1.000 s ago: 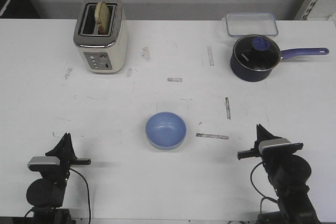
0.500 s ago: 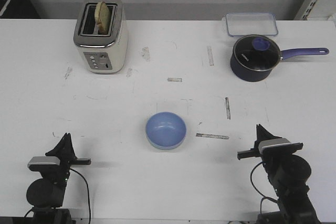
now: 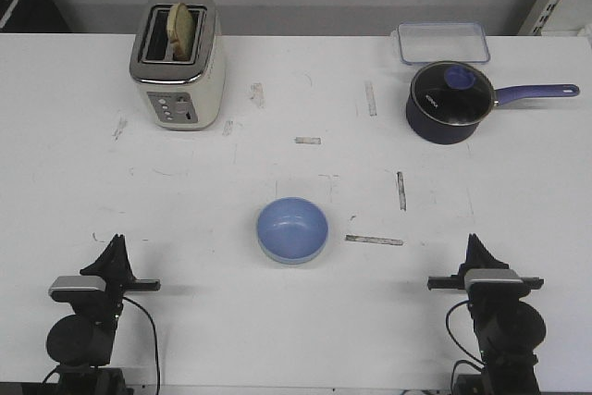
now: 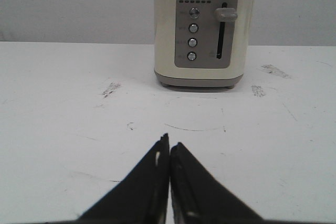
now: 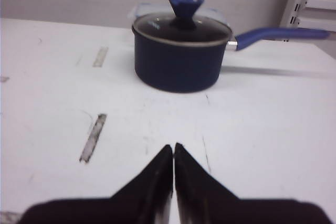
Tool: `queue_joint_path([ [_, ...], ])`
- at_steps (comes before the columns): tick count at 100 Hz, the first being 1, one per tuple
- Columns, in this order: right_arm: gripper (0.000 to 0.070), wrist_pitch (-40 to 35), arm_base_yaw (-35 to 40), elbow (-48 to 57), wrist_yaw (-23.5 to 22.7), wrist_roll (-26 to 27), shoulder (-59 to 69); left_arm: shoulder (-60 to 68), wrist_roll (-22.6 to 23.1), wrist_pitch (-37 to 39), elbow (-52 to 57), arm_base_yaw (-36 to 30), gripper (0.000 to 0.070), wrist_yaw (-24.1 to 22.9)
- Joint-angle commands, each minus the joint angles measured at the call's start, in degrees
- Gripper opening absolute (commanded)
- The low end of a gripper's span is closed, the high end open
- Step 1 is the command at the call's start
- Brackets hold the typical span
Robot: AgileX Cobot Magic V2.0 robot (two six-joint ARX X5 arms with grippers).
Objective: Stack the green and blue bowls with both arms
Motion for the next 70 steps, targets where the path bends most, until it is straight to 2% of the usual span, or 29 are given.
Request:
queue_joint_path([
  [1,0.0,2.3,-0.7,-2.9,-1.1,0.8,-3.0,-0.1,-0.1,0.9,-1.2,0.0,0.0001,0.3],
  [14,0.0,2.4,-1.6,-8.6,-1.4,3.0,-10.3,-0.1,-0.1,0.9,-1.2,0.0,0.0001,0.3],
  [19,0.0,-1.4,-1.7,-8.7,-1.2,3.5,-13.2,-0.1,-0.1,0.9,-1.2,0.0,0.0001,0.3],
  [70,0.0,-0.8,-1.8,-8.7,-1.0,3.5,-12.7,-0.1,-0.1,0.9,-1.2,0.1,0.0001,0.3],
])
